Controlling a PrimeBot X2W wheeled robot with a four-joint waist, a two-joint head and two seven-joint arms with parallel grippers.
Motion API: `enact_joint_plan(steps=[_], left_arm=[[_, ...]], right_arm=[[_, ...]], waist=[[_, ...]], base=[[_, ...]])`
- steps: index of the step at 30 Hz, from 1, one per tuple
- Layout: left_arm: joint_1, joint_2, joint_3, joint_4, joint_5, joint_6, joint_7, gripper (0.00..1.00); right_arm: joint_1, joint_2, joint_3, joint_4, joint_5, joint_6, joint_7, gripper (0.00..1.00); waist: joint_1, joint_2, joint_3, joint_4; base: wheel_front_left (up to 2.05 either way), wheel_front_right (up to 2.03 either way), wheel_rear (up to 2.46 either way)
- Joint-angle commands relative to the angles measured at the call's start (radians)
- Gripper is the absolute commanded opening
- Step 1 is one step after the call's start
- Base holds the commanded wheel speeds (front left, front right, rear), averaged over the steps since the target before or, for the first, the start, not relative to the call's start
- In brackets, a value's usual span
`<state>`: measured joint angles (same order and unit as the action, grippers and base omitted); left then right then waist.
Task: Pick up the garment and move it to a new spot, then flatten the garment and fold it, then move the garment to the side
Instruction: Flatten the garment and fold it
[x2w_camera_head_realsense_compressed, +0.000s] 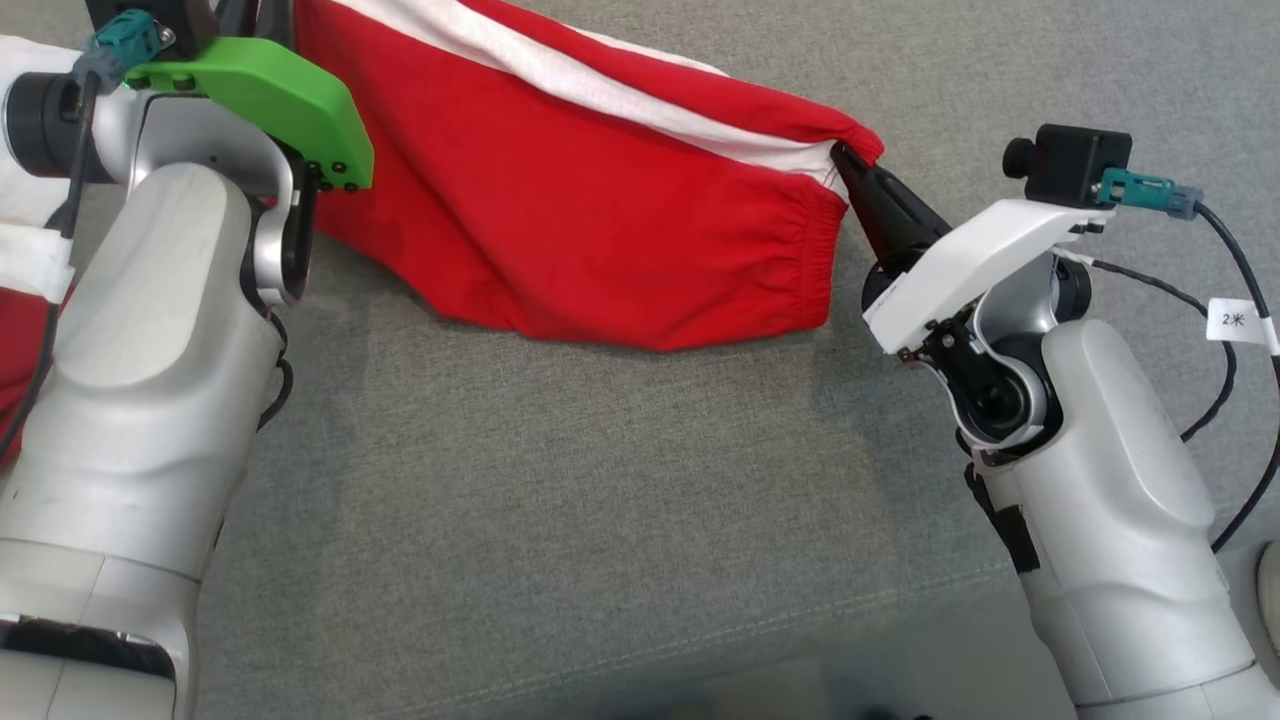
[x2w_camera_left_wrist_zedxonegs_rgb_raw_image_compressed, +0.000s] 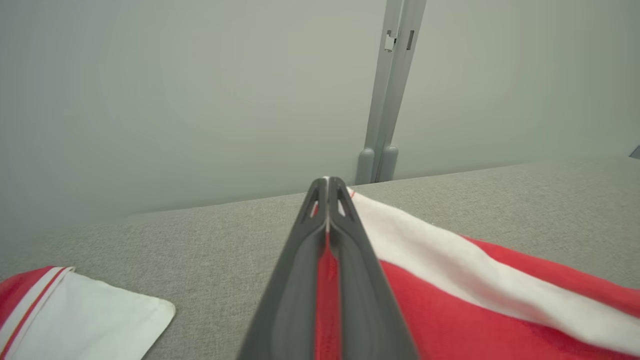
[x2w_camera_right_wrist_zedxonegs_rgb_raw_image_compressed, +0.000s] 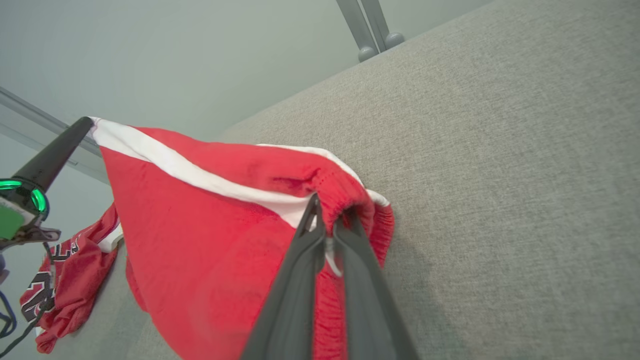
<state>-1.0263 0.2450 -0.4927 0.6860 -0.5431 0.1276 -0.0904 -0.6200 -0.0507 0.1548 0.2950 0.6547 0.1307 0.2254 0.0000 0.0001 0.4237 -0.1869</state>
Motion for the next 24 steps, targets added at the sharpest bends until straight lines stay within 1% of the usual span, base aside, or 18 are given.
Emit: enact_joint_plan(steps=[1, 4, 11, 12, 13, 14, 19, 24], left_arm=[[-0.037, 0.001, -0.004, 0.030, 0.012, -0.004, -0.008, 0.00], [-0.070, -0.005, -0.007, 0.080, 0.015, -0.012, -0.020, 0.00], [-0.135, -0.014, -0.024, 0.176, 0.034, 0.002, -0.037, 0.00], [-0.143, -0.014, -0.029, 0.186, 0.042, 0.006, -0.047, 0.00], [-0.150, -0.015, -0.030, 0.197, 0.045, 0.007, -0.054, 0.49], [-0.154, -0.018, -0.032, 0.209, 0.044, 0.006, -0.058, 1.00], [-0.175, -0.025, -0.035, 0.257, 0.047, 0.003, -0.091, 1.00], [-0.160, -0.025, -0.035, 0.304, 0.035, -0.014, -0.117, 1.00]], right_arm=[[-0.031, -0.001, 0.003, 0.025, 0.004, 0.000, -0.021, 0.00], [-0.067, 0.000, 0.010, 0.067, 0.008, 0.000, -0.047, 0.00], [-0.146, 0.000, 0.045, 0.161, 0.021, 0.000, -0.080, 0.00], [-0.154, 0.000, 0.053, 0.172, 0.025, 0.000, -0.082, 0.15], [-0.162, 0.000, 0.060, 0.184, 0.029, 0.000, -0.086, 0.79], [-0.168, 0.000, 0.066, 0.193, 0.032, 0.000, -0.089, 1.00], [-0.182, 0.000, 0.102, 0.215, 0.064, 0.000, -0.076, 1.00], [-0.140, -0.001, 0.094, 0.193, 0.036, 0.000, -0.033, 1.00]], waist=[[0.0000, -0.0001, 0.036, -0.025], [0.0000, -0.0001, 0.054, -0.031], [0.0000, -0.0001, 0.086, -0.036], [0.0000, -0.0001, 0.089, -0.036], [0.0000, -0.0001, 0.091, -0.035], [0.0000, -0.0001, 0.093, -0.035], [0.0000, -0.0001, 0.092, -0.031], [0.0000, -0.0001, 0.065, -0.022]], base=[[0.00, 0.00, 0.00], [0.00, 0.00, 0.00], [0.00, 0.00, 0.00], [0.00, 0.00, 0.00], [0.00, 0.00, 0.00], [0.00, 0.00, 0.00], [0.00, 0.00, 0.00], [0.00, 0.00, 0.00]])
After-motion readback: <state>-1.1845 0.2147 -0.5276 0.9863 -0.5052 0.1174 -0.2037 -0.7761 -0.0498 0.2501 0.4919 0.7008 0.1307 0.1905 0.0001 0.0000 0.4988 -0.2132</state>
